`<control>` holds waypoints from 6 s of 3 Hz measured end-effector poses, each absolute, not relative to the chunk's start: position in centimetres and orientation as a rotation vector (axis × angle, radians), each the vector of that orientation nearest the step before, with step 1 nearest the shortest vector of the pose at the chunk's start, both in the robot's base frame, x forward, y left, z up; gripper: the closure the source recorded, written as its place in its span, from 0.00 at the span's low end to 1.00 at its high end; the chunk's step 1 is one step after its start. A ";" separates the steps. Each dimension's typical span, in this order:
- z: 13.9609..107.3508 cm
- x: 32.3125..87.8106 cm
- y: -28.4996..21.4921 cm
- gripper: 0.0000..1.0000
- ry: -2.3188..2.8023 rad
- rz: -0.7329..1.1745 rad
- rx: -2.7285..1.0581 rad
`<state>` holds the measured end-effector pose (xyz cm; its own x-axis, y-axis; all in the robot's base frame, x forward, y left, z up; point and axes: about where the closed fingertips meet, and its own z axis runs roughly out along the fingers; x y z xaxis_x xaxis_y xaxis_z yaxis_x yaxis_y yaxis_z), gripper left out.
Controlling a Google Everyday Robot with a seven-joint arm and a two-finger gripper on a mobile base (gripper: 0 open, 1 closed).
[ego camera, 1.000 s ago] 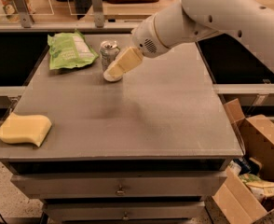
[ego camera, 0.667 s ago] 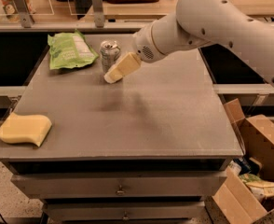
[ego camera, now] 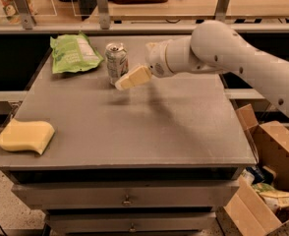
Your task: Move 7up can near sponge
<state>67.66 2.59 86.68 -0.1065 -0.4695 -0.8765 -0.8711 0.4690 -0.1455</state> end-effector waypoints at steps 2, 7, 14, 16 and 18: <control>86.2 68.9 3.8 0.00 1.567 0.643 -1.066; 90.8 67.8 9.4 0.87 1.460 0.611 -1.197; 93.9 56.6 17.9 1.00 1.165 1.011 -1.401; 93.0 53.6 20.1 1.00 1.168 1.071 -1.427; 91.5 52.5 20.5 0.60 1.169 1.124 -1.410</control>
Offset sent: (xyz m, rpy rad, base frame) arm 0.0126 0.0247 0.0037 0.2818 -0.1438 0.0964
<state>52.53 20.54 91.53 0.1190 -0.1135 -0.9864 -0.9900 -0.0887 -0.1093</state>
